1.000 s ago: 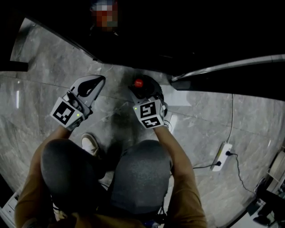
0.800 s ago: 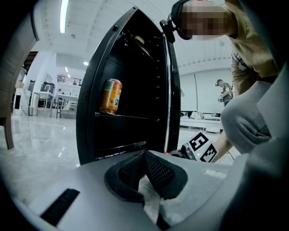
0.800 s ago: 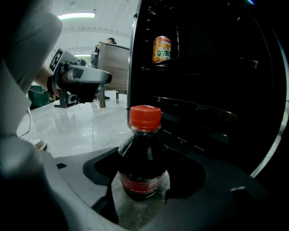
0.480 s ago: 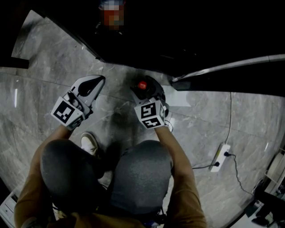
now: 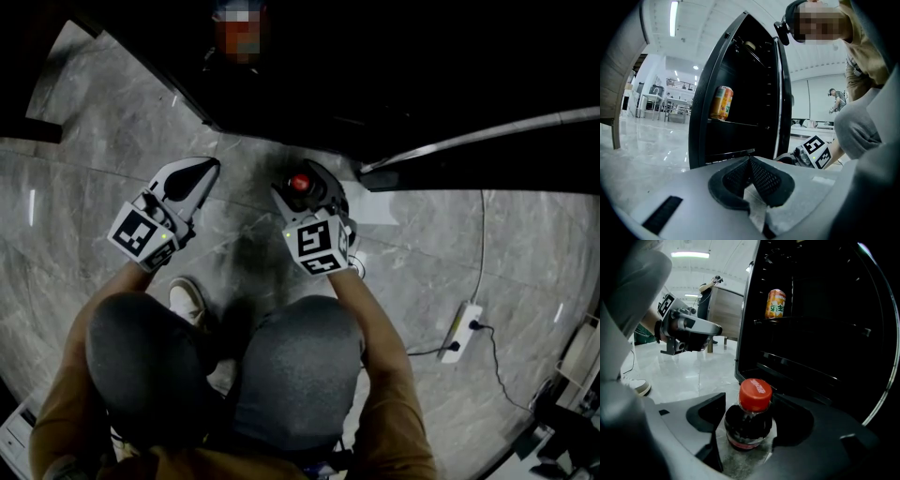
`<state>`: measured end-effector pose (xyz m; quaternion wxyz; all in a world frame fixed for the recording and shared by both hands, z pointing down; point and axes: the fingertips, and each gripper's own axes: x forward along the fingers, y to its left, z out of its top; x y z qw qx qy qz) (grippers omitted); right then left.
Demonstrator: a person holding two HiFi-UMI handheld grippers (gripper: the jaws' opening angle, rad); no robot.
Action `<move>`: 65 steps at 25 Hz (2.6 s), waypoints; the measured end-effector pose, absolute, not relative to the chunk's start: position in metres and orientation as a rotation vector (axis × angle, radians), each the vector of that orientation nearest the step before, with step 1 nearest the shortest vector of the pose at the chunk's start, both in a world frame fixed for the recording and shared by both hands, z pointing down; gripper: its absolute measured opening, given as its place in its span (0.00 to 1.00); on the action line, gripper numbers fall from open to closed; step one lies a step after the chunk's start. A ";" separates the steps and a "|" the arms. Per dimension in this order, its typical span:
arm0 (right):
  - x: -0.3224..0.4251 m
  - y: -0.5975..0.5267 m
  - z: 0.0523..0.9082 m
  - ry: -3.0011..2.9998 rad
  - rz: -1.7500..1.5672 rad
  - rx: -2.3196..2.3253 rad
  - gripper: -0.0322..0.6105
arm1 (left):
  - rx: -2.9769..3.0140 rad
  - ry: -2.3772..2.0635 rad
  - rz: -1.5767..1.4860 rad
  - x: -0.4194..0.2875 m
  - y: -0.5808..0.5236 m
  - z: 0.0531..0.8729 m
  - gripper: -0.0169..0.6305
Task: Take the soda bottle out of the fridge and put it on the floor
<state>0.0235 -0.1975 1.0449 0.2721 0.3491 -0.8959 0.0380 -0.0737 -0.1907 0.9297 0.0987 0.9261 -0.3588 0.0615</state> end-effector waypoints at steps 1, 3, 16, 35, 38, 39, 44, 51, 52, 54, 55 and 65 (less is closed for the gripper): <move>0.024 -0.197 1.043 -2.415 0.098 0.938 0.52 | 2.741 -1.057 0.172 -0.073 -0.190 0.929 0.03; 0.023 -0.197 1.039 -2.422 0.092 0.939 0.52 | 2.740 -1.059 0.160 -0.073 -0.191 0.928 0.03; 0.028 -0.195 1.014 -2.450 0.084 0.965 0.52 | 2.823 -0.998 0.167 -0.048 -0.193 0.920 0.03; 0.037 -0.210 0.942 -2.439 0.224 1.069 0.41 | 2.772 -0.961 0.111 -0.046 -0.202 0.886 0.03; 0.037 -0.214 0.923 -2.432 0.267 1.073 0.39 | 2.746 -0.945 0.124 -0.040 -0.193 0.871 0.03; 0.038 -0.215 0.916 -2.434 0.304 1.077 0.39 | 2.734 -0.937 0.135 -0.038 -0.190 0.865 0.03; 0.046 -0.211 0.886 -2.416 0.474 1.144 0.34 | 2.706 -0.946 0.133 -0.042 -0.178 0.820 0.03; 0.039 -0.179 0.842 -2.351 0.544 1.135 0.26 | 2.639 -1.000 0.129 -0.055 -0.159 0.770 0.03; 0.038 -0.175 0.833 -2.344 0.543 1.134 0.25 | 2.634 -1.005 0.127 -0.056 -0.157 0.762 0.03; 0.038 -0.170 0.817 -2.329 0.549 1.135 0.24 | 2.619 -1.007 0.105 -0.058 -0.151 0.743 0.03; 0.038 -0.168 0.809 -2.320 0.560 1.135 0.22 | 2.613 -1.006 0.098 -0.058 -0.147 0.733 0.03; 0.035 -0.142 0.741 -2.288 0.576 1.110 0.10 | 2.593 -1.053 0.144 -0.070 -0.119 0.670 0.03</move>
